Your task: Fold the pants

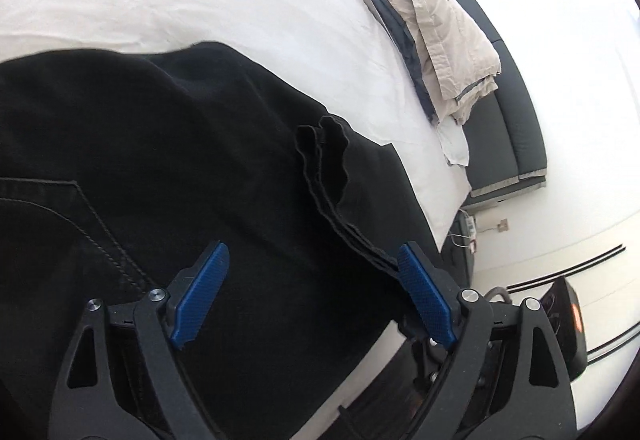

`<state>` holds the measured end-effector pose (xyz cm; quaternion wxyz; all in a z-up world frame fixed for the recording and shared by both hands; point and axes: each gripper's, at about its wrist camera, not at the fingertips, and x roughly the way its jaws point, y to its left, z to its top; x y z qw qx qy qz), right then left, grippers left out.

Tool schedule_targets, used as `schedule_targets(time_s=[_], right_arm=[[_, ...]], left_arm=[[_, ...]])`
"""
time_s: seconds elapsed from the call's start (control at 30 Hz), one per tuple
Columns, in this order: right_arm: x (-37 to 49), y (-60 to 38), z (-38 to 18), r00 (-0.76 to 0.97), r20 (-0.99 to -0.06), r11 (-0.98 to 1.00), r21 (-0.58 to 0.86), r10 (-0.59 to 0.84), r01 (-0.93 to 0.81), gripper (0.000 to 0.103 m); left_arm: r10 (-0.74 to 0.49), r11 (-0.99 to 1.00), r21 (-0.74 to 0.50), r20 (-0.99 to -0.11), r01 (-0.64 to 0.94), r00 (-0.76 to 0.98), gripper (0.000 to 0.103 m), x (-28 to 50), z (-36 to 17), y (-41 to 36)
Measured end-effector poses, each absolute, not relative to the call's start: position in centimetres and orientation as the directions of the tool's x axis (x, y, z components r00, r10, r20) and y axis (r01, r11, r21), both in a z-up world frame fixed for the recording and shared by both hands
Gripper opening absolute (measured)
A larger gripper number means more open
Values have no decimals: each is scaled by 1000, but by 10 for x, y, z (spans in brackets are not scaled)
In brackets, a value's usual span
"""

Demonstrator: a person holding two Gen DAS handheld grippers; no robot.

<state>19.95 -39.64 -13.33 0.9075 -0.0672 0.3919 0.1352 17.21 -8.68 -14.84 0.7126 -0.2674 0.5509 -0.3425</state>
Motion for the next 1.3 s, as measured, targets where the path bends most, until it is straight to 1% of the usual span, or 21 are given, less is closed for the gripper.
schedule_targets(time_s=[0.1,0.2,0.23,0.27,0.3,0.33,0.4,0.43,0.57,0.67,0.83,0.93,1.13,1.2,1.3], right_arm=[[191,-380,-131,670,-720,942,-69,181,-328,11],[184,-363,-128,677,-712,925,-105,186,-365,11],[183,-357,-128,677,-712,920,-117,185,-375,11],[182,-352,-128,675,-714,915,-124,186,-384,11],[181,-349,-128,674,-714,912,-127,190,-391,11],[179,-344,-127,672,-715,909,-127,193,-397,11],[177,-338,-126,671,-714,904,-132,199,-408,11],[176,-334,-124,672,-714,902,-137,196,-409,11],[174,-323,-122,667,-718,893,-146,200,-425,12],[176,-312,-123,656,-727,883,-153,203,-444,12],[178,-295,-133,629,-752,869,-164,196,-467,12],[182,-290,-136,618,-763,868,-166,188,-468,12],[190,-280,-143,601,-778,859,-171,183,-483,12],[188,-276,-146,595,-782,854,-171,186,-492,15],[179,-272,-155,576,-797,847,-171,182,-504,16]], left_arm=[[-795,606,-782,-595,146,118,87,180,-153,-94],[-801,599,-791,-589,126,113,86,185,-155,-98],[-799,602,-789,-591,124,115,84,186,-155,-97],[-793,609,-783,-598,126,117,78,188,-156,-99],[-784,620,-773,-610,134,112,55,189,-156,-99],[-775,632,-764,-623,134,104,28,193,-157,-100],[-765,644,-755,-637,127,96,22,199,-159,-96],[-764,645,-752,-638,132,98,16,202,-158,-94],[-742,669,-722,-663,179,98,11,211,-152,-87],[-717,694,-691,-690,204,102,11,215,-149,-83],[-688,722,-663,-719,198,100,11,224,-158,-75],[-681,728,-656,-725,198,102,11,228,-164,-75],[-666,741,-637,-737,213,113,11,212,-173,-54],[-665,742,-636,-738,210,115,11,210,-175,-52],[-667,741,-639,-736,209,116,11,207,-177,-52]])
